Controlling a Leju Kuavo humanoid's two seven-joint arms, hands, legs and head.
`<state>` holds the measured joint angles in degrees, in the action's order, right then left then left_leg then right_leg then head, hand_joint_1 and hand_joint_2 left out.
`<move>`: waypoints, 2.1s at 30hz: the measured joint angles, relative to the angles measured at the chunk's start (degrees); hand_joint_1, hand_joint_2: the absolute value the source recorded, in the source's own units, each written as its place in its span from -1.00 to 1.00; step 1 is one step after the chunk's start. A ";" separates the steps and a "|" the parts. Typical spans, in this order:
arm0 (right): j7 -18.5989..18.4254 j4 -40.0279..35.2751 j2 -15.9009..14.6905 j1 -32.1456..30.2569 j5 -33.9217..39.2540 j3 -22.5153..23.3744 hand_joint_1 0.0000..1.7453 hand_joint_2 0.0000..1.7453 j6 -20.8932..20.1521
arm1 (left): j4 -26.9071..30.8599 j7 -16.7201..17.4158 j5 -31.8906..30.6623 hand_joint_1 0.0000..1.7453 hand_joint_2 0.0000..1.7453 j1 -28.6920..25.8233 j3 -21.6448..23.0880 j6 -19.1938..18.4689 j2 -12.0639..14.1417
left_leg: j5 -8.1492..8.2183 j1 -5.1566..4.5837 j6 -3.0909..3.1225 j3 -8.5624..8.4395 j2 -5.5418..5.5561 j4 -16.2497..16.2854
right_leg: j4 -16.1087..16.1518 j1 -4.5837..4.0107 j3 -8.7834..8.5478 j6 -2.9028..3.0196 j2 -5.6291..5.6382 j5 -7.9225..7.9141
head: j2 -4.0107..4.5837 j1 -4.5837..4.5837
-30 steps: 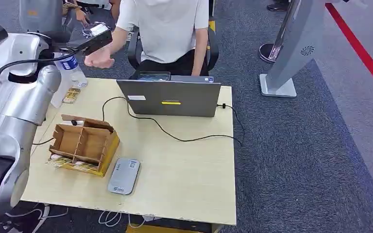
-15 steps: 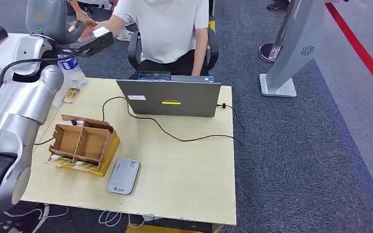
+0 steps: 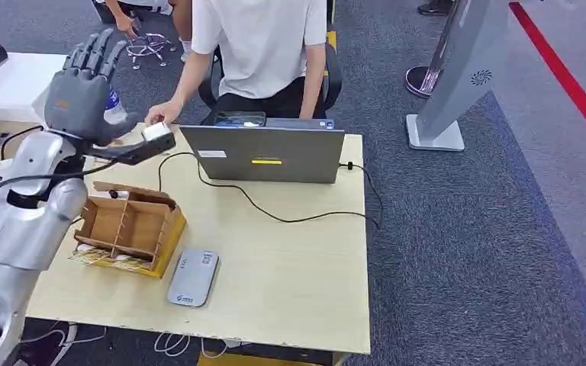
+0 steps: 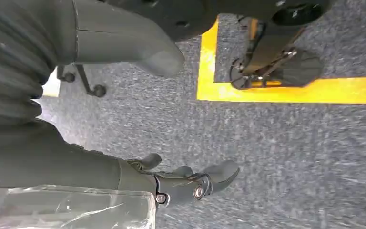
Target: Pass the card to the sensor for recognition and then transmit it.
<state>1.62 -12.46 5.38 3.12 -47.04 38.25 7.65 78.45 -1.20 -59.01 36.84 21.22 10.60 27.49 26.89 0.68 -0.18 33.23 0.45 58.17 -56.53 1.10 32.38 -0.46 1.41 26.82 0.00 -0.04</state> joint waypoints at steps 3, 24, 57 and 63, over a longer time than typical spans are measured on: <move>0.00 0.00 0.00 -0.10 0.31 0.59 -1.00 1.00 0.13 | 6.82 -0.40 -0.07 -1.00 1.00 -5.12 -0.02 -0.09 2.90 | 0.00 0.00 0.00 0.09 0.19 -0.01 | -0.01 0.00 -0.02 -0.02 -0.18 0.03 | 0.00 0.11; 0.02 -0.26 0.00 -0.57 1.14 7.39 -1.00 1.00 1.09 | 29.81 6.10 -13.97 -1.00 1.00 -53.78 -2.97 4.18 11.11 | 0.32 -0.02 0.09 -0.12 0.07 -0.02 | 0.03 0.01 -0.20 -0.05 -0.14 0.29 | 0.00 0.06; 0.20 -0.33 0.00 -0.37 -3.93 7.45 -1.00 1.00 0.20 | 9.41 6.30 -14.62 1.00 1.00 -45.04 -10.05 4.76 0.68 | 0.30 -0.03 0.06 -0.13 0.19 0.00 | 0.03 0.01 -0.23 -0.04 -0.20 0.27 | 0.00 0.04; 0.24 -0.33 0.00 -0.32 -4.13 7.45 -1.00 1.00 0.22 | 9.15 5.18 -14.49 1.00 1.00 -44.97 -10.32 5.33 0.12 | 0.30 -0.03 0.06 -0.13 0.18 0.00 | 0.03 0.01 -0.23 -0.04 -0.20 0.27 | 0.00 0.07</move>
<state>1.86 -12.79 5.38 2.80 -51.17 45.70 7.87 87.60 3.98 -73.50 -8.13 10.91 15.93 27.61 27.19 0.66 -0.11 33.09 0.64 58.17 -56.50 1.11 32.15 -0.50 1.21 27.10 0.00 0.02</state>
